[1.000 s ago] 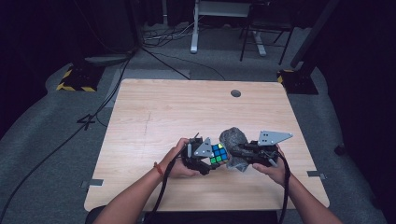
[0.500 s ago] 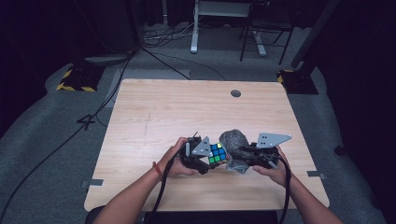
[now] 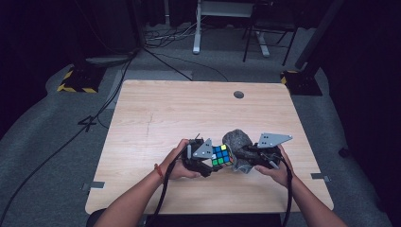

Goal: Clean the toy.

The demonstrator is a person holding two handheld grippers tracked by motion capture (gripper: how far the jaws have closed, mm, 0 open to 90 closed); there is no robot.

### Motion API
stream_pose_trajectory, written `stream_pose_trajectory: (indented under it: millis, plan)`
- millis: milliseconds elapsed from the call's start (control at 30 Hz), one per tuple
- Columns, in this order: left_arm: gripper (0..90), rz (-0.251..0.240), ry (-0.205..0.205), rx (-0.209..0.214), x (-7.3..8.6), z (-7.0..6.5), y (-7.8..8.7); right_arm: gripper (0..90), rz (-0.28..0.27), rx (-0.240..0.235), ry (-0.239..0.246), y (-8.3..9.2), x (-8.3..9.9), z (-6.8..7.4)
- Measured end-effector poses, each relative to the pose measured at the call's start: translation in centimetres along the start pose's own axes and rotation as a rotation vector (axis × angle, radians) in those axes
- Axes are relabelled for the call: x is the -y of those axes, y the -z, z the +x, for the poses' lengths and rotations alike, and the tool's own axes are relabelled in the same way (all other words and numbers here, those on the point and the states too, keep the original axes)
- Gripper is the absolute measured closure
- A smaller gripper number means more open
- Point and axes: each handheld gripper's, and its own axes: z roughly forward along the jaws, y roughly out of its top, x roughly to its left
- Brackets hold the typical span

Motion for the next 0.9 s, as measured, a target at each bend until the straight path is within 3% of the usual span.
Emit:
stream_pose_trajectory:
  millis: [133, 233, 333, 467, 500, 567, 633, 733, 900]
  plan:
    - [33.7, 0.015, -0.003, 0.006, 0.2, 0.1, -0.3, 73.6, -0.044, -0.024, 0.02, 0.3, -0.7, 0.7]
    - [33.7, -0.001, -0.001, 0.0, 0.1, 0.0, 0.0, 73.6, -0.015, -0.03, 0.017, 0.2, -0.4, 0.5]
    - [33.7, -0.028, -0.008, -0.005, -0.1, 0.0, 0.5, 73.6, 0.033, -0.009, 0.013, 0.1, 0.1, 0.1]
    - [33.7, -0.078, 0.015, -0.009, -0.3, 0.1, 1.3, 73.5, 0.095, 0.003, -0.012, -0.3, 1.0, -0.6]
    - [33.7, -0.071, 0.01, -0.008, -0.4, 0.2, 1.3, 73.6, 0.102, 0.01, -0.011, -0.5, 1.1, -0.6]
    - [33.7, -0.034, -0.013, -0.035, -0.4, -0.1, 0.9, 73.6, 0.07, -0.009, -0.011, -0.4, 0.9, -0.4]
    - [33.7, -0.023, -0.007, -0.035, -0.3, 0.0, 0.8, 73.5, 0.066, 0.022, 0.027, -0.3, 0.2, 0.2]
    - [33.7, 0.0, 0.002, -0.044, 0.0, 0.4, 0.8, 73.5, 0.044, 0.04, 0.039, 0.2, -0.2, 0.6]
    - [33.7, 0.049, 0.003, -0.036, 0.2, 0.3, -0.4, 73.5, -0.034, -0.02, 0.025, 0.9, -0.9, 1.0]
